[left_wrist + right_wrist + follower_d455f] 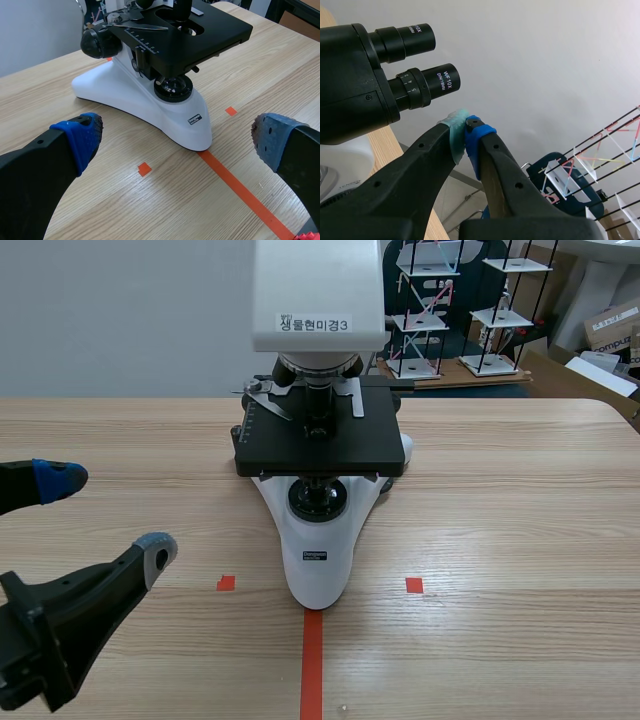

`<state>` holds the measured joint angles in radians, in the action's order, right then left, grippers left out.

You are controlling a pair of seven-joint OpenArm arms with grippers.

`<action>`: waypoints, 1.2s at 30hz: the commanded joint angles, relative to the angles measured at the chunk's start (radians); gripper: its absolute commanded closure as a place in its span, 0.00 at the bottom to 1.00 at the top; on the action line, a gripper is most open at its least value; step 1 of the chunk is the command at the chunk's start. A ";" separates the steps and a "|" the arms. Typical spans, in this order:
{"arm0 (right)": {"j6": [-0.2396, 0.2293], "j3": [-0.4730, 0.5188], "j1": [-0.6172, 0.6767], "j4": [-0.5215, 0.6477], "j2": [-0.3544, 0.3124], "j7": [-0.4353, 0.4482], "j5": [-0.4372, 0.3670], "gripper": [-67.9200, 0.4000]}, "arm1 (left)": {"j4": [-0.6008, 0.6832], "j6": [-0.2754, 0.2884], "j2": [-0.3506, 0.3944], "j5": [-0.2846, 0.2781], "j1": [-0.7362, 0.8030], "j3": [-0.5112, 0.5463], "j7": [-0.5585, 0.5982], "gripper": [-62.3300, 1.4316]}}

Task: Return to the home posture

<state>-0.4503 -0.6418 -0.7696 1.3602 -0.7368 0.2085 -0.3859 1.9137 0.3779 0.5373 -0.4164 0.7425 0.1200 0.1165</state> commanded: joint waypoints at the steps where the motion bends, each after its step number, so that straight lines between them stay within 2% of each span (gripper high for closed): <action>1: 0.008 0.012 -0.028 0.010 -0.003 0.015 -0.007 0.98 | 0.012 0.002 -0.005 -0.007 0.005 -0.002 0.018 0.00; 11: 0.008 0.013 -0.028 0.010 -0.004 0.015 -0.008 0.97 | 0.012 0.002 -0.005 -0.007 0.005 -0.002 0.018 0.00; 14: 0.011 0.015 -0.018 0.012 -0.014 0.015 -0.012 0.89 | 0.012 0.002 -0.005 -0.007 0.005 -0.002 0.017 0.00; 19: 0.056 0.043 0.061 0.030 -0.052 0.067 -0.040 0.63 | 0.012 0.002 -0.005 -0.007 0.005 -0.002 0.017 0.00; 23: 0.095 0.139 0.191 0.061 -0.075 0.080 -0.080 0.42 | 0.012 0.002 -0.005 -0.007 0.005 -0.002 0.017 0.00; 28: 0.137 0.318 0.417 0.121 -0.089 0.101 -0.117 0.21 | 0.012 0.002 -0.005 -0.007 0.005 -0.002 0.017 0.00; 33: 0.156 0.493 0.673 0.191 -0.088 0.159 -0.121 0.10 | 0.012 0.002 -0.005 -0.007 0.005 -0.002 0.017 0.00; 36: 0.155 0.586 0.822 0.233 -0.067 0.173 -0.121 0.10 | 0.012 0.002 -0.005 -0.007 0.005 -0.002 0.017 0.00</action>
<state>-0.3004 -0.0669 0.0582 1.5745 -0.8055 0.3683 -0.4950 1.9137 0.3779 0.5373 -0.4164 0.7425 0.1200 0.1165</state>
